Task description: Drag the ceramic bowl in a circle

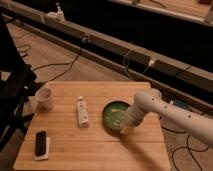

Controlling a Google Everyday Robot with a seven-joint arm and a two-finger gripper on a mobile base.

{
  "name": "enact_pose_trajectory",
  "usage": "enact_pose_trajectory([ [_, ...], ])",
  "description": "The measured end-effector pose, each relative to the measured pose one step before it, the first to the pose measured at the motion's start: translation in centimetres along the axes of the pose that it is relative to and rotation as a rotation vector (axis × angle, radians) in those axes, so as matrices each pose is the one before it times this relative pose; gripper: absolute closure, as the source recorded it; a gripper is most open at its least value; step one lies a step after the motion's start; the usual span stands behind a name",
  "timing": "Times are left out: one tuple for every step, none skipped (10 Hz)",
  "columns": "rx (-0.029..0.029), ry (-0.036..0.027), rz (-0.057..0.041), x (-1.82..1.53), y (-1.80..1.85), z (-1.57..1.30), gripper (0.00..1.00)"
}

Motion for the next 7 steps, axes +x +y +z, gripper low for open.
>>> enact_pose_trajectory([
  [0.01693, 0.01195, 0.05753, 2.404, -0.376, -0.73, 1.0],
  [0.00837, 0.00576, 0.03909, 1.4, -0.773, -0.509, 1.0],
  [0.01246, 0.00914, 0.03028, 1.043, -1.452, -0.601, 1.0],
  [0.01338, 0.00967, 0.01463, 0.265, -1.844, -0.582, 1.0],
  [0.00416, 0.0056, 0.00352, -0.257, -1.244, -0.292, 1.0],
  [0.00484, 0.00255, -0.01044, -0.939, -1.359, -0.198, 1.0],
  [-0.00009, 0.00119, -0.02295, -1.304, -1.079, -0.015, 1.0],
])
